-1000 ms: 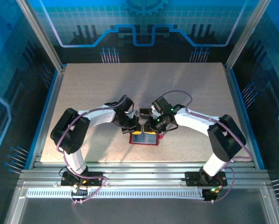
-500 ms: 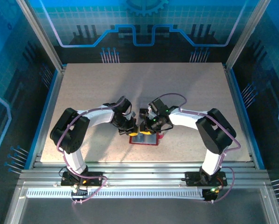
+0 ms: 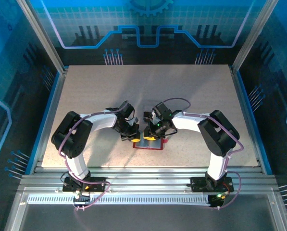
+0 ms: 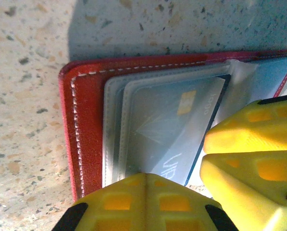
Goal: Take the credit cards out of the card holder
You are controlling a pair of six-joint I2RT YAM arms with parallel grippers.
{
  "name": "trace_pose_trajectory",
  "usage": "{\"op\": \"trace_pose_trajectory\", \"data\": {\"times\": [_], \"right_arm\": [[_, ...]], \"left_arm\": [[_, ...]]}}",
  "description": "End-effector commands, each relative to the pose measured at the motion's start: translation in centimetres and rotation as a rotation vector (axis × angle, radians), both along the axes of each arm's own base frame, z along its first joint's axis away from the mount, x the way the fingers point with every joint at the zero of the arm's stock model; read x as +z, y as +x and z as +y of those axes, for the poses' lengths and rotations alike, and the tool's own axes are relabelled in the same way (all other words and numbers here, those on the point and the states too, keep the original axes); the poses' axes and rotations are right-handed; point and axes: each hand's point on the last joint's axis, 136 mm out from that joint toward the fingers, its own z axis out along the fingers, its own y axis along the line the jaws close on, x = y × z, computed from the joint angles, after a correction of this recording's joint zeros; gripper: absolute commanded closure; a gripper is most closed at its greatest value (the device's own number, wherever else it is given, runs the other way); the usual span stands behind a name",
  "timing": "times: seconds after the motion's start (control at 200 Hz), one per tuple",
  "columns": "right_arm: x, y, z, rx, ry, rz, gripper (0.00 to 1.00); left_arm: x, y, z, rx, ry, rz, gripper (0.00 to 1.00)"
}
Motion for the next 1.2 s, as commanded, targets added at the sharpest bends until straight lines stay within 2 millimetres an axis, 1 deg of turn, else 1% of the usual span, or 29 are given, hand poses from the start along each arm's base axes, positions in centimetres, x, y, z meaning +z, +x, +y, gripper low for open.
{"op": "trace_pose_trajectory", "data": {"times": [0.0,0.22,0.455,0.605,0.8,0.9,1.001,1.071,1.131,1.196], "right_arm": [[-1.0,-0.8,0.0,0.014,-0.009,0.033,0.76],[-1.1,-1.1,-0.6,0.027,-0.053,0.029,0.76],[-1.9,-1.4,-1.8,0.049,-0.129,0.031,0.75],[-1.7,-1.4,-2.2,0.055,-0.158,0.021,0.75],[-1.2,-0.9,-2.7,0.062,-0.196,-0.007,0.75],[-0.6,-0.8,-2.6,0.060,-0.188,-0.018,0.75],[0.7,-0.7,-2.1,0.053,-0.155,-0.032,0.75],[1.6,-0.9,-1.5,0.048,-0.109,-0.035,0.75],[1.9,-1.2,-0.9,0.040,-0.067,-0.026,0.75],[1.8,-1.6,-0.4,0.037,-0.034,-0.006,0.76]], "left_arm": [[-0.4,-0.7,0.9,-0.012,0.022,0.015,1.00],[-0.7,-0.9,1.2,-0.012,0.033,0.026,1.00],[-0.8,-1.0,1.5,-0.006,0.035,0.033,1.00],[-0.8,-1.0,1.5,-0.008,0.034,0.034,1.00],[-0.9,-1.1,1.4,-0.004,0.029,0.042,1.00],[-0.8,-1.0,1.3,-0.002,0.023,0.043,1.00],[-0.7,-1.0,1.3,-0.001,0.021,0.041,1.00],[-0.7,-1.0,1.3,-0.002,0.019,0.041,1.00],[-0.8,-1.1,1.4,-0.001,0.021,0.045,1.00],[-0.9,-1.1,1.4,0.000,0.024,0.045,1.00]]}}
